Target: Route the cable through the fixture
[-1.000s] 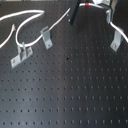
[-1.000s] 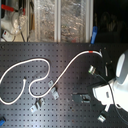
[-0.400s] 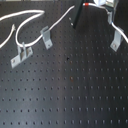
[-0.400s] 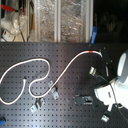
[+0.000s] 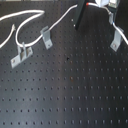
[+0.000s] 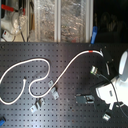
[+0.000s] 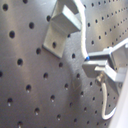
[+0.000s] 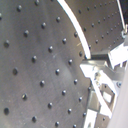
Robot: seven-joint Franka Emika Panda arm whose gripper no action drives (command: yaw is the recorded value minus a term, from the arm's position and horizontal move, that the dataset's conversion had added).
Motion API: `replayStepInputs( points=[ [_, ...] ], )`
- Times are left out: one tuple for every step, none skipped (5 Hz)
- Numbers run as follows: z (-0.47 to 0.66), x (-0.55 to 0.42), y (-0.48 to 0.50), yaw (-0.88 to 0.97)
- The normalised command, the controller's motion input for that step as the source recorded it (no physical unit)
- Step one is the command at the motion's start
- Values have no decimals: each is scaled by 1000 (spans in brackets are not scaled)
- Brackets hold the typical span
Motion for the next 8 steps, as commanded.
replayStepInputs(
  points=[
    [0, -15, -6, 0],
    [26, -233, -53, 14],
    [83, -189, 44, -177],
    [35, -237, 5, -237],
    [9, -286, -68, -91],
    [10, -294, -112, 0],
    [11, -329, -58, 294],
    [2, -307, 0, 423]
  ],
)
